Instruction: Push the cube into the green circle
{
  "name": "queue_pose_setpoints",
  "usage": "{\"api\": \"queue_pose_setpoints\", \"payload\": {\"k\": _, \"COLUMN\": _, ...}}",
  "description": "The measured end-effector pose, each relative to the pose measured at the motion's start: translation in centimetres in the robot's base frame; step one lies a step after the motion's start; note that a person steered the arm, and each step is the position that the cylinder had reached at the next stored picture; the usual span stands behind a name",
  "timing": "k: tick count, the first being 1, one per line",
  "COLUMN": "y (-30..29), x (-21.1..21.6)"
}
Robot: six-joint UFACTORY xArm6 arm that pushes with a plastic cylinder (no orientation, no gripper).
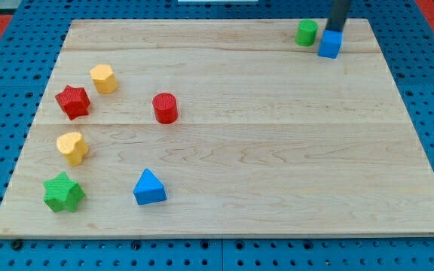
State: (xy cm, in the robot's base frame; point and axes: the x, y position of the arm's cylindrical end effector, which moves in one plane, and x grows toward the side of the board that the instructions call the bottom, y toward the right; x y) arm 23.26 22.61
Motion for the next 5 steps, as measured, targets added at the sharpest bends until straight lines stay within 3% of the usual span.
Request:
{"api": "queue_pose_setpoints", "payload": {"k": 2, "y": 8.3, "x": -1.1}}
{"api": "queue_pose_setpoints", "payload": {"k": 3, "y": 6.4, "x": 2.6}}
{"api": "queue_pose_setpoints", "payload": {"k": 4, "y": -1.1, "x": 3.6}}
{"api": "queue_pose_setpoints", "payload": {"k": 5, "y": -4.4, "x": 5.6}}
